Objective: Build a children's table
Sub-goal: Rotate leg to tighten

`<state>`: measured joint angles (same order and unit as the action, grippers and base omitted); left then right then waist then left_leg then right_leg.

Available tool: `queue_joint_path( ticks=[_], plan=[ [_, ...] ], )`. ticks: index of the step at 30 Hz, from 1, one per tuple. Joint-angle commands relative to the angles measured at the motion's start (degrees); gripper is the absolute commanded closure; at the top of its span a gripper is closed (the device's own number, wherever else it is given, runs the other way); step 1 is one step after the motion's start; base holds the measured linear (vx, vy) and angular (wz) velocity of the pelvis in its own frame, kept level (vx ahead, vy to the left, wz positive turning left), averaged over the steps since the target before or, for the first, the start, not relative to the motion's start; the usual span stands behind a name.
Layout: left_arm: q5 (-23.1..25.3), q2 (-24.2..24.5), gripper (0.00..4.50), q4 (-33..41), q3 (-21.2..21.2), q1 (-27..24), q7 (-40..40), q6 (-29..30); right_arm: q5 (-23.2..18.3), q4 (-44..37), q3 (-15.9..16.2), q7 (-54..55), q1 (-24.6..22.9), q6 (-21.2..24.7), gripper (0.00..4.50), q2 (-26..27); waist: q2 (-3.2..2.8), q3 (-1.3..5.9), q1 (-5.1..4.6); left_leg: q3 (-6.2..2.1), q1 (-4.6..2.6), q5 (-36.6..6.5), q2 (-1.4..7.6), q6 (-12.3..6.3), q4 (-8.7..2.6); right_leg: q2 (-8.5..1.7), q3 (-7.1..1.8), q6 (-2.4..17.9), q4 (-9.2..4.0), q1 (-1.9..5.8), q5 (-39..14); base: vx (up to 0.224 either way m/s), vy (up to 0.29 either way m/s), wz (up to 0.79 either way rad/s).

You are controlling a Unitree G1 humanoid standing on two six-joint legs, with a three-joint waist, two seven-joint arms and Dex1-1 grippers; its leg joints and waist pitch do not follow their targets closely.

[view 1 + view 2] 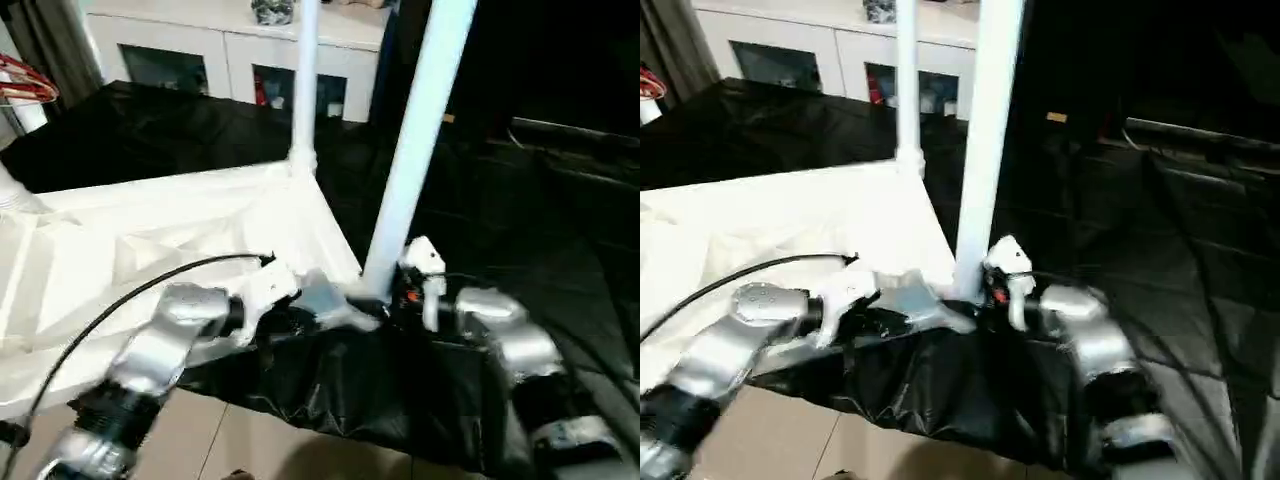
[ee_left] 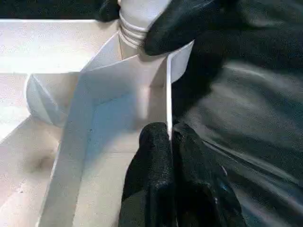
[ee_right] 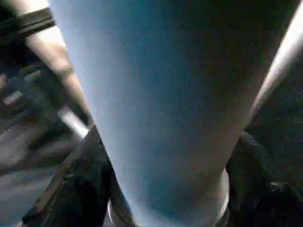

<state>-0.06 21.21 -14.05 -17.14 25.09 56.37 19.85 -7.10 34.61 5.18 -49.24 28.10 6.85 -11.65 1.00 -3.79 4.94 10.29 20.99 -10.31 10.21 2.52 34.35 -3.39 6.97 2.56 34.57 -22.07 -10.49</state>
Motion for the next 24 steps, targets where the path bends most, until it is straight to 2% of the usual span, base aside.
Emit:
queue_joint_path(
  ticks=[1, 2, 3, 4, 6, 7, 8, 9, 11, 14, 16, 21, 24],
  plan=[
    [0.14, -2.86, 4.5, -1.26, 1.78, 3.78, -5.38, -1.83, 1.96, 3.75, -0.9, 10.04, 1.41, -0.38, 1.79, 2.83, 0.08, 4.05, -0.27, -1.56, -0.95, -10.63, 3.77, -1.12, -3.96, -6.43, -4.3, 8.37, -4.95, 2.51, -19.09, 0.0, 0.0, 0.0],
    [0.37, -3.22, 4.5, -1.91, 1.91, 4.25, -6.19, -1.77, 2.02, 4.28, -1.31, 11.87, 1.64, -0.31, 1.82, 3.47, 0.07, 4.09, -0.38, -1.72, -1.02, -11.15, 3.81, -0.31, -4.03, -6.56, -4.28, 8.02, -5.04, 2.63, -19.73, 0.0, 0.0, 0.0],
    [1.18, -4.64, 4.5, -4.29, 2.42, 6.03, -9.33, -1.48, 2.48, 5.94, -2.5, 18.2, 2.45, -0.35, 1.82, 5.6, 0.05, 4.12, -0.33, -1.73, -1.01, -10.97, 3.88, -0.26, -4.04, -6.64, -4.36, 7.95, -4.97, 2.62, -19.35, 0.0, 0.0, 0.0],
    [1.21, -4.69, 4.5, -4.38, 2.44, 6.1, -9.45, -1.47, 2.5, 6.0, -2.54, 18.43, 2.48, -0.35, 1.82, 5.68, -0.11, 4.18, -0.35, -1.58, -1.24, -10.84, 3.79, -0.31, -3.99, -6.52, -4.49, 8.11, -5.06, 2.35, -18.45, 0.0, 0.0, 0.0],
    [1.87, -7.22, 4.5, -7.58, 3.48, 8.76, -14.65, -0.86, 3.29, 7.61, -3.34, 25.39, 3.5, -0.3, 1.83, 8.37, -0.12, 4.34, -0.28, -1.6, -0.96, -9.41, 3.88, -0.29, -4.05, -6.49, -4.52, 8.51, -4.56, 2.58, -15.56, 0.0, 0.0, 0.0],
    [2.05, -8.64, 4.5, -9.14, 4.2, 10.04, -17.38, -0.56, 3.89, 8.57, -3.46, 28.54, 4.21, -0.67, 1.83, 9.55, -0.26, 4.45, -0.08, -1.51, -1.27, -9.06, 3.91, -0.19, -3.91, -6.5, -4.64, 8.99, -4.37, 2.39, -13.89, 0.0, 0.0, 0.0],
    [2.05, -8.64, 4.5, -9.14, 4.2, 10.04, -17.38, -0.56, 3.89, 8.57, -3.46, 28.54, 4.21, -0.67, 1.83, 9.55, -0.25, 4.39, -0.05, -1.39, -1.32, -9.04, 3.87, -0.23, -3.94, -6.45, -4.69, 9.23, -4.41, 2.27, -13.5, 0.0, 0.0, 0.0],
    [2.29, -10.4, 4.5, -11.22, 5.01, 11.49, -20.31, -0.77, 4.07, 10.2, -3.85, 31.19, 5.48, -1.09, 1.83, 11.18, -0.23, 4.5, 0.15, -1.36, -1.28, -8.77, 3.85, -0.3, -3.89, -6.55, -4.67, 9.57, -4.21, 2.45, -12.45, 0.0, 0.0, 0.0],
    [2.59, -11.2, 4.5, -12.48, 4.8, 12.09, -21.09, -2.06, 3.82, 10.96, -4.17, 31.37, 6.43, -2.02, 1.83, 12.43, -0.27, 4.65, 0.28, -1.41, -1.09, -7.72, 3.92, -0.7, -3.87, -6.55, -4.72, 9.79, -3.9, 2.61, -10.27, 0.0, 0.0, 0.0],
    [2.78, -11.29, 4.5, -12.56, 4.14, 11.95, -20.51, -2.77, 4.17, 11.03, -3.74, 31.03, 6.79, -2.91, 1.83, 12.64, -0.04, 4.63, 0.2, -1.37, -0.72, -6.91, 3.89, -1.59, -3.84, -6.64, -4.69, 9.85, -3.66, 2.89, -8.53, 0.0, 0.0, 0.0],
    [2.81, -10.73, 4.5, -12.07, 2.86, 10.91, -18.44, -3.62, 3.7, 11.09, -3.78, 30.32, 6.99, -3.79, 1.13, 12.81, 0.02, 4.54, 0.24, -1.32, -0.75, -7.02, 3.89, -1.97, -3.85, -6.69, -4.68, 9.71, -3.78, 2.87, -9.31, 0.0, 0.0, 0.0],
    [2.32, -8.75, 4.5, -10.13, 2.28, 8.88, -15.16, -4.56, 3.69, 9.73, -3.02, 26.9, 6.53, -4.73, 0.79, 11.1, 0.14, 4.36, -0.26, -1.45, -0.56, -8.69, 3.86, -1.67, -3.94, -6.71, -4.61, 8.8, -4.13, 2.99, -12.79, 0.0, 0.0, 0.0],
    [2.15, -7.44, 4.5, -9.11, 2.11, 7.9, -13.26, -5.21, 4.24, 8.99, -2.41, 23.92, 6.46, -5.36, 0.65, 9.04, 0.17, 4.37, -0.39, -1.45, -0.59, -8.5, 3.87, -1.91, -3.88, -6.67, -4.6, 9.0, -4.08, 2.99, -12.74, 0.0, 0.0, 0.0]
  ],
)
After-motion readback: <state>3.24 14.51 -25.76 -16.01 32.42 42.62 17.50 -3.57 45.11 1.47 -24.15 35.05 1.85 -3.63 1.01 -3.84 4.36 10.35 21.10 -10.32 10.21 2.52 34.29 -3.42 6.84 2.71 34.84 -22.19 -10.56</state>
